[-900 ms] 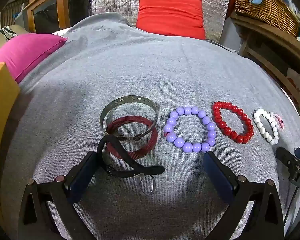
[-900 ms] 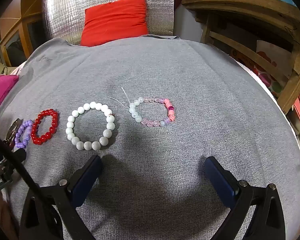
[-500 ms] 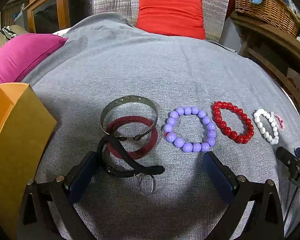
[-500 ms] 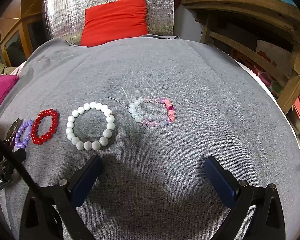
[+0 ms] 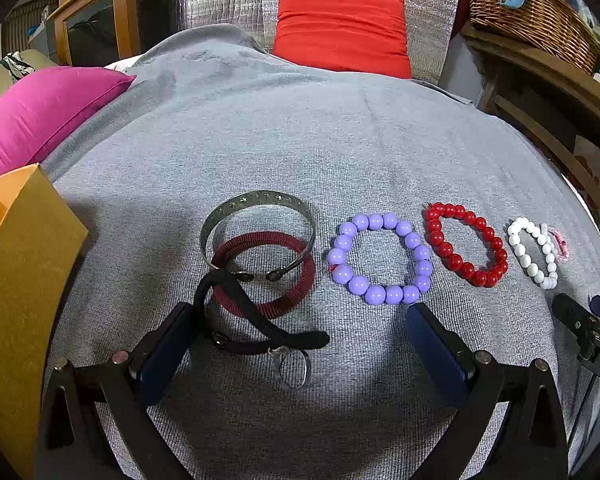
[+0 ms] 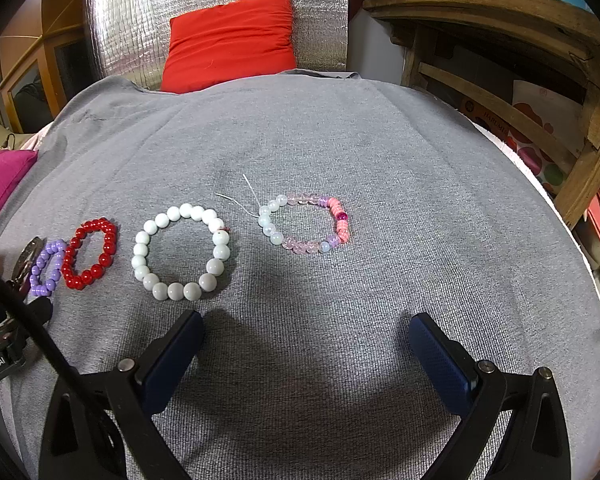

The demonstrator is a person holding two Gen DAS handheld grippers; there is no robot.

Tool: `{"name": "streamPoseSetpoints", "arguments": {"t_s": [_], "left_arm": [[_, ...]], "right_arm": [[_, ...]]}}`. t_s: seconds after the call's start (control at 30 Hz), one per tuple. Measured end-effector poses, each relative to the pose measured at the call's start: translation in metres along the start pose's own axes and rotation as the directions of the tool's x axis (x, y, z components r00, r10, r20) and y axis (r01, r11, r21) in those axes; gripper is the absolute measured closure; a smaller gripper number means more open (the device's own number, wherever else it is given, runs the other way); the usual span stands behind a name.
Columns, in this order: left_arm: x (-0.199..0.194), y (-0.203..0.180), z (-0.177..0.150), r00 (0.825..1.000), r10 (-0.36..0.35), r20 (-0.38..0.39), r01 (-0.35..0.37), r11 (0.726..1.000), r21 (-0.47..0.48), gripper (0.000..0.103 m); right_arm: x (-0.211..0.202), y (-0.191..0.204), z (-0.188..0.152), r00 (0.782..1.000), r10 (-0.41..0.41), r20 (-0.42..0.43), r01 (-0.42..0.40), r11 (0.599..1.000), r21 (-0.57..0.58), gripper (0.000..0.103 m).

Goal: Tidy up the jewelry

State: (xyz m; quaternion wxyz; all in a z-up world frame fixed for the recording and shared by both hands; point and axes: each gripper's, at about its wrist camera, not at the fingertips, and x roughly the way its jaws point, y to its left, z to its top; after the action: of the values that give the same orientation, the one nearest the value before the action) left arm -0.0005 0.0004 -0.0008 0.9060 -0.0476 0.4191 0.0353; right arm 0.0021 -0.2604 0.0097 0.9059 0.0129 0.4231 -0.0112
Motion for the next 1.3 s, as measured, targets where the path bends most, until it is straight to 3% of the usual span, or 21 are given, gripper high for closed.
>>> {"name": "streamPoseSetpoints", "arguments": {"t_s": [0.43, 0.73, 0.83, 0.93, 1.0, 1.13, 1.23, 1.27, 1.3], "left_arm": [[0.0, 0.0, 0.0, 1.0, 0.001, -0.001, -0.001, 1.0, 0.0, 0.0], [0.0, 0.0, 0.0, 1.0, 0.001, -0.001, -0.001, 1.0, 0.0, 0.0], [0.0, 0.0, 0.0, 1.0, 0.001, -0.001, -0.001, 1.0, 0.001, 0.0], [0.0, 0.0, 0.0, 1.0, 0.001, -0.001, -0.001, 1.0, 0.001, 0.0], [0.0, 0.0, 0.0, 1.0, 0.0, 0.001, 0.0, 1.0, 0.0, 0.0], [0.002, -0.007, 0.002, 0.999, 0.049, -0.008, -0.049, 0.999, -0.014, 0.0], [-0.008, -0.01, 0.004, 0.992, 0.049, -0.113, -0.052, 0.998, -0.024, 0.0], [-0.024, -0.013, 0.002, 0.992, 0.068, -0.108, -0.069, 0.998, -0.007, 0.0], [-0.044, -0.017, -0.002, 0.993, 0.11, -0.041, -0.11, 0.994, 0.004, 0.001]], "right_arm": [[0.0, 0.0, 0.0, 1.0, 0.001, -0.004, -0.001, 1.0, 0.001, 0.0], [-0.006, -0.009, 0.003, 0.988, 0.117, -0.101, -0.126, 0.989, -0.083, 0.0], [-0.015, -0.021, -0.003, 0.987, 0.093, -0.129, -0.108, 0.987, -0.116, 0.0], [-0.046, -0.034, 0.002, 1.0, 0.02, 0.002, -0.02, 0.991, -0.136, 0.0], [-0.066, -0.035, 0.006, 0.997, 0.013, 0.072, -0.002, 0.988, -0.153, 0.0], [-0.101, -0.039, 0.002, 0.984, 0.11, 0.141, -0.093, 0.988, -0.121, 0.0], [-0.126, -0.041, -0.008, 0.972, 0.127, 0.196, -0.106, 0.988, -0.116, 0.0], [-0.131, -0.04, -0.009, 0.968, 0.127, 0.215, -0.103, 0.988, -0.119, 0.0], [-0.139, -0.039, -0.011, 0.962, 0.125, 0.245, -0.096, 0.987, -0.126, 0.0]]}}
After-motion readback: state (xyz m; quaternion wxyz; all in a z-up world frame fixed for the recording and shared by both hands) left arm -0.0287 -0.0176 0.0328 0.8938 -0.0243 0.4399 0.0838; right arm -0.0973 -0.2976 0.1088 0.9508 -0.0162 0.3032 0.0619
